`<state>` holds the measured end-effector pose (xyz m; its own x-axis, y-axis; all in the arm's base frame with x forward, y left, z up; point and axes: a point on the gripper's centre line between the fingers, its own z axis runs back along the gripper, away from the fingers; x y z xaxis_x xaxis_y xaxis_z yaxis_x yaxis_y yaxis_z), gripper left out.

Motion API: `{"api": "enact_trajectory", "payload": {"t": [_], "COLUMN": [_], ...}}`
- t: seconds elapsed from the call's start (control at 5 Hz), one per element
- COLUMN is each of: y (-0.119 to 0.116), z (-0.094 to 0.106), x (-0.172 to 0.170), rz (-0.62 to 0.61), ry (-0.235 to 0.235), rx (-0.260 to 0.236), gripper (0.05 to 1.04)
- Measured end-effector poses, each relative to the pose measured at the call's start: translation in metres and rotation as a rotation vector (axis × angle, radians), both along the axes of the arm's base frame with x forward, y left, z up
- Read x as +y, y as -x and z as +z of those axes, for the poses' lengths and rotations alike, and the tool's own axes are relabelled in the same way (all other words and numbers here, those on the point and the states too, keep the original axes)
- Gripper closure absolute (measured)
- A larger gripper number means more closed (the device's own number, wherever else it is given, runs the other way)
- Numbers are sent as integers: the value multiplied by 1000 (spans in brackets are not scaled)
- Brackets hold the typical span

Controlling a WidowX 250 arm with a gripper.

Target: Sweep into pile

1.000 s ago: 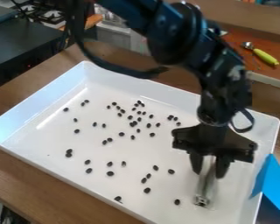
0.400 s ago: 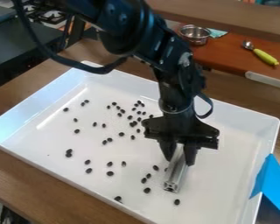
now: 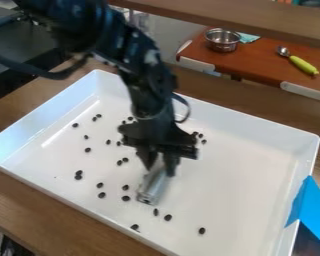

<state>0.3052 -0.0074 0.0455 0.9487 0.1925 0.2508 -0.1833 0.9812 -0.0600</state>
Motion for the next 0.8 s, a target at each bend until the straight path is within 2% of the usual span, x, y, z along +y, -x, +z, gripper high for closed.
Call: {"api": "enact_trajectory", "payload": {"t": [0.2,0.4,0.6,0.8], "y": [12,25,30,30], "z": [-1,3,26,64], "x": [28,51,44,5], "rz": [-10,-21,-21,-35], "ry": [-29,-51,-23,44], "rx": [37,112,117,46], "gripper": [709,709,709,709]}}
